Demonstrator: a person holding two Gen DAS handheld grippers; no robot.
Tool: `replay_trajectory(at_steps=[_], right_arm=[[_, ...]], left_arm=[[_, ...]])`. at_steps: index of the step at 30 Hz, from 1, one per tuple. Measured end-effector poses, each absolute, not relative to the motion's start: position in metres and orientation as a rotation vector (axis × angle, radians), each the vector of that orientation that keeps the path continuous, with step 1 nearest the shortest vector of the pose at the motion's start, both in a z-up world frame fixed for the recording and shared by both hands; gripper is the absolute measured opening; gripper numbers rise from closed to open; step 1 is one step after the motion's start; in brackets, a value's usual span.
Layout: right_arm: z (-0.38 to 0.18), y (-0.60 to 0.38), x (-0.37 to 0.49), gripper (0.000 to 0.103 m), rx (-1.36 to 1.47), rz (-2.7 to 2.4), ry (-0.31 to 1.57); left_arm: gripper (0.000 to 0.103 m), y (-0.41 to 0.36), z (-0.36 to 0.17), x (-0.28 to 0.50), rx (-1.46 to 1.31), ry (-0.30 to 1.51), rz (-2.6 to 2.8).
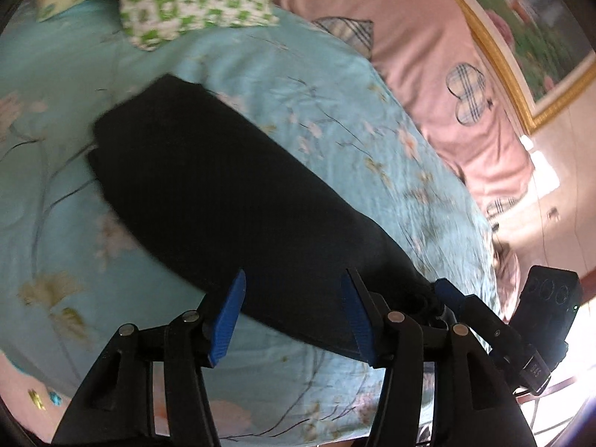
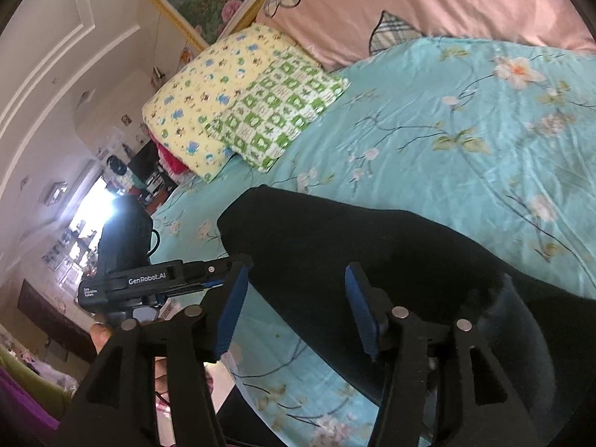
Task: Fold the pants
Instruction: 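Fold the held cuff end over the pants and lower it with both grippers, then grasp the folded edge of the black pants with both grippers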
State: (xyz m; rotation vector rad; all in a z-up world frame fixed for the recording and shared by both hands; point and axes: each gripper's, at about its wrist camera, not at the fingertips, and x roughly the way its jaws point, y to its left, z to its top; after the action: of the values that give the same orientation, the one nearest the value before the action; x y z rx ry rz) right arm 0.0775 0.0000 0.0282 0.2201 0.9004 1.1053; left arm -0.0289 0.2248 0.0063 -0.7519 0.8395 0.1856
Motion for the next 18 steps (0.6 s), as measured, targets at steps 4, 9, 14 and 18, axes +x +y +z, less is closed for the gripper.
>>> replay_trajectory(at_steps=[4,9,14,18], right_arm=[[0.027,0.019,0.084,0.063,0.177,1.103,0.93],[0.029,0.041,0.094,0.065,0.151,1.126,0.957],[0.033,0.065,0.103,0.067,0.101,1.169,0.956],[0.035,0.091,0.113,0.067,0.035,1.217,0.966]], left_arm=[[0.066,0.239,0.009,-0.043,-0.784,0.81,0.266],[0.076,0.258,0.006,-0.058,-0.818,0.777,0.368],[0.076,0.271,-0.001,-0.064,-0.843,0.788,0.407],[0.076,0.278,-0.007,-0.064,-0.86,0.798,0.426]])
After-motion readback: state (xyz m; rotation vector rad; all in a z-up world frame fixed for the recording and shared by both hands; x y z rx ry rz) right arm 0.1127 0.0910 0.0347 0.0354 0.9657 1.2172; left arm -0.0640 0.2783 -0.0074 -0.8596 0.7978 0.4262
